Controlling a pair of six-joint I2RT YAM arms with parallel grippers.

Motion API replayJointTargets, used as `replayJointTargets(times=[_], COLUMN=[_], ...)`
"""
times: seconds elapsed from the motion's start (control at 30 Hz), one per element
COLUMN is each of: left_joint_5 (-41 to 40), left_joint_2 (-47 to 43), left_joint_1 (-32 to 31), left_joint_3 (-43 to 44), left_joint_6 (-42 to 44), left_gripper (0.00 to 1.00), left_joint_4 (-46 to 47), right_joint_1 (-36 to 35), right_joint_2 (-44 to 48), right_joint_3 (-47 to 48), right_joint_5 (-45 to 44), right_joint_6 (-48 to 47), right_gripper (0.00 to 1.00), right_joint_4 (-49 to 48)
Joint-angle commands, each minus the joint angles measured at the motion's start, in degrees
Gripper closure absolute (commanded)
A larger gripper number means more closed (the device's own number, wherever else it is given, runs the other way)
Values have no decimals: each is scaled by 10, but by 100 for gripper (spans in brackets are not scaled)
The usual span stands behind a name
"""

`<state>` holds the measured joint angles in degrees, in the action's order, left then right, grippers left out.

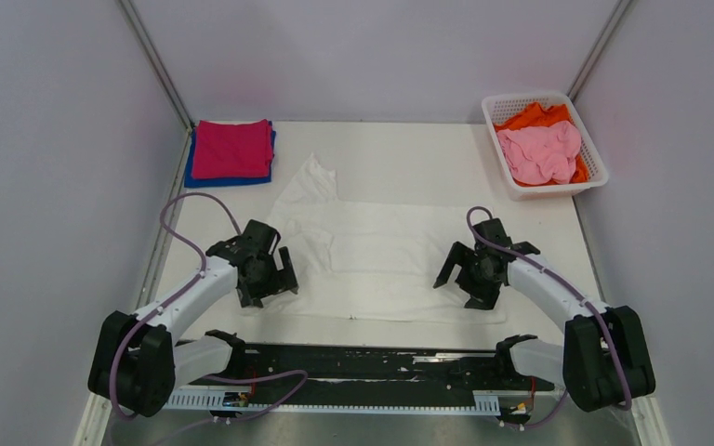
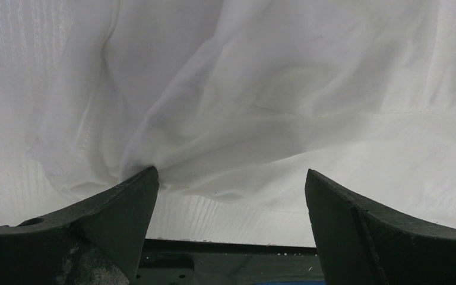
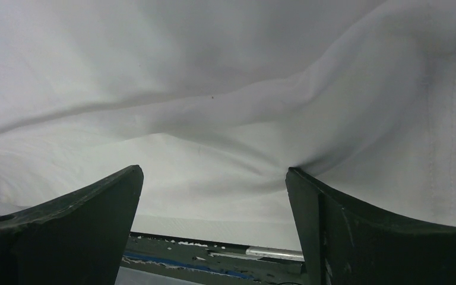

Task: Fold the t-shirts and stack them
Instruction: Fold the flattened tshirt in 1/3 of the way, then grab the side of the flattened tshirt furthest away from the robot with both arms

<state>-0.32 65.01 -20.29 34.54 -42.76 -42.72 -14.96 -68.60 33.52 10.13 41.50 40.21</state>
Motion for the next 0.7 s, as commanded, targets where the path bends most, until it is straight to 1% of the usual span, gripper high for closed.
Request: replayJointTargets(times=[0.0,0.13,0.17,0.3,0.37,0.4,0.43,0.47,0.5,0.53,0.57,0.6,0.63,0.67], left_joint_5=[-20,-32,-34,-51,-59,-59,-59,-61,-63,-70,-74,-83,-88,-104], left_joint_2=[-11,-27,-29,-33,-10,17,34,75,95,144,167,219,247,304], left_joint_1=[-1,-1,-1,-1,-1,-1,-1,-1,-1,-1,0,0,1,2], left_joint_3=[26,66,87,158,199,217,262,278,322,372,398,451,475,532], left_joint_6=[-10,0,4,30,48,64,74,93,105,125,135,158,181,192], left_gripper=[0,0,0,0,0,0,0,0,0,0,0,0,0,0], left_joint_4=[-26,-32,-30,8,36,53,61,70,73,73,72,72,74,73], right_joint_1=[-6,-6,-5,-5,-4,-3,-2,1,2,3,5,5,8,10], right_joint_2=[-7,19,27,56,58,57,54,49,46,42,38,34,30,25], right_joint_3=[23,71,86,132,145,150,153,157,162,166,167,167,167,167], right_joint_5=[-1,-33,-49,-119,-160,-173,-180,-185,-191,-196,-201,-205,-210,-215], right_joint_6=[-24,-44,-47,-49,-35,-31,-33,-37,-40,-44,-46,-48,-51,-51], right_gripper=[0,0,0,0,0,0,0,0,0,0,0,0,0,0], right_joint_4=[24,25,24,1,-17,-28,-39,-48,-53,-60,-66,-72,-78,-82])
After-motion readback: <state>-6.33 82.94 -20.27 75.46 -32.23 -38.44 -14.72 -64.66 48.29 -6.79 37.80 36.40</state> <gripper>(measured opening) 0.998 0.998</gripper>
